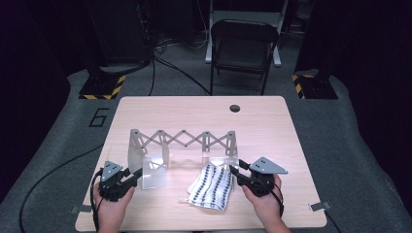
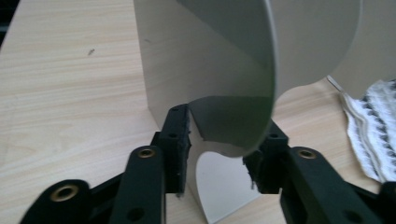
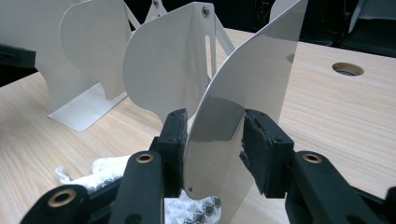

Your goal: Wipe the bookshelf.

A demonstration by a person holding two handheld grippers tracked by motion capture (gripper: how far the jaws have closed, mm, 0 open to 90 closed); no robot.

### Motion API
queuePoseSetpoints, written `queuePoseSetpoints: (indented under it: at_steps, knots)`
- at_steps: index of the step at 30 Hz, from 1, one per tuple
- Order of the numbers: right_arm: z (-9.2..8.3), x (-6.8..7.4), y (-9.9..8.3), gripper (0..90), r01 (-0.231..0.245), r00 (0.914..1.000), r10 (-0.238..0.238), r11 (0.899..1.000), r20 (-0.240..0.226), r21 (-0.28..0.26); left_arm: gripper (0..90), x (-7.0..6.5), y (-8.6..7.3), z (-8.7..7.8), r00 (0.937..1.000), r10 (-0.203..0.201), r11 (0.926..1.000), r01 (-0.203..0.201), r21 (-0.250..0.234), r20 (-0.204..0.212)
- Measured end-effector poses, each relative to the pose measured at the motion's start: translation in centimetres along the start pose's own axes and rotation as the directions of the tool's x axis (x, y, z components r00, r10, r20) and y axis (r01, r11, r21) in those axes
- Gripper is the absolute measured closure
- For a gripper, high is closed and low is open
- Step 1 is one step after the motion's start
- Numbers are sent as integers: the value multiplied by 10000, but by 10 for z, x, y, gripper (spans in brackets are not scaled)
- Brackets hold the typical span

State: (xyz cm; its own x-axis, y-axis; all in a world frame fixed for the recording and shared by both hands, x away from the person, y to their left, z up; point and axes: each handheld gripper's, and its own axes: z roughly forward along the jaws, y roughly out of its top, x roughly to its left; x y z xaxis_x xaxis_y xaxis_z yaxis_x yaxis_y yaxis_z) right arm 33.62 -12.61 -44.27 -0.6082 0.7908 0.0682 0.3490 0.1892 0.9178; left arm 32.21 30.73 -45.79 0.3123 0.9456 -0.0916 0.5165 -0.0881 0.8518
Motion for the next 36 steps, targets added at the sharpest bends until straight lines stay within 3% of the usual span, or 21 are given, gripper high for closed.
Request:
queuePoseSetpoints:
  at_steps: [2, 6, 14, 24, 29, 36]
  knots:
    - [0, -1, 0, 619, 7, 10000, -7, 10000, 1, -13, 693, 2, 3, 1, 10000, -30, 10000, 31, 37, -8]
    - [0, -4, 1, 628, -152, 9998, 152, 9999, 106, 6, 712, 2, 6, 6, 9998, 65, 10000, -64, 19, -177]
    - [3, -16, 3, 632, -220, 9987, 219, 9998, 469, 20, 731, -2, 18, 24, 9997, 219, 9997, -218, 86, -136]
    - [9, -37, 6, 638, -445, 9943, 461, 9988, 962, -187, 726, -8, 32, 48, 9991, 377, 9993, -378, 37, 209]
    - [9, -39, 4, 556, -604, 9931, 614, 9981, 998, -127, 677, -12, 31, 42, 9979, 423, 9989, -414, -200, 486]
    - [-10, -24, -4, 446, -471, 9958, 464, 9989, 784, 72, 568, -20, 21, 18, 9961, 503, 9985, -487, -229, 724]
